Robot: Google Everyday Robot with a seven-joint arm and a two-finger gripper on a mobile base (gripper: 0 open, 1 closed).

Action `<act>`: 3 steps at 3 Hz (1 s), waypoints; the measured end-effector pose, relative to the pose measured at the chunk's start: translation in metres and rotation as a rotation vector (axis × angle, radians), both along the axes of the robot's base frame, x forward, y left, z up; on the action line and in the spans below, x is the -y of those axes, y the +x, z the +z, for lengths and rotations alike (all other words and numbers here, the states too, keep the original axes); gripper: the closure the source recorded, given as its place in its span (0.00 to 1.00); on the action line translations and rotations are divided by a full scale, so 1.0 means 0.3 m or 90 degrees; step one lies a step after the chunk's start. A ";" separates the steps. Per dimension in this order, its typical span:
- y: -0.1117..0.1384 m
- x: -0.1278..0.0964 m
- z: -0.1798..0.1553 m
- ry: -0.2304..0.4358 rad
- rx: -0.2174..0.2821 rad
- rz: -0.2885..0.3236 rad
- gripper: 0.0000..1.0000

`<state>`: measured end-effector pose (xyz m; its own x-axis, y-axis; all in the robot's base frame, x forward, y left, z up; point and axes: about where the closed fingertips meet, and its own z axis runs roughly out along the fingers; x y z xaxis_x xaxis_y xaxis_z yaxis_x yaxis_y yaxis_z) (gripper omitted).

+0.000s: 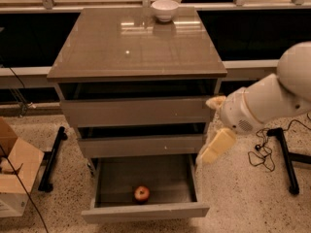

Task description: Pick apple from bottom drawer and place on counter

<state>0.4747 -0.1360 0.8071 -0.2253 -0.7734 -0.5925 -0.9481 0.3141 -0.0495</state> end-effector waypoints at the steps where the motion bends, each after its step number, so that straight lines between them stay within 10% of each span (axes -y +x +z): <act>1: 0.034 -0.065 -0.086 0.037 0.006 -0.020 0.00; 3: 0.152 -0.226 -0.415 0.183 0.024 -0.050 0.00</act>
Offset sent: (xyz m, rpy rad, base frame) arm 0.0601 0.0743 -0.1257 0.2909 -0.1221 -0.0722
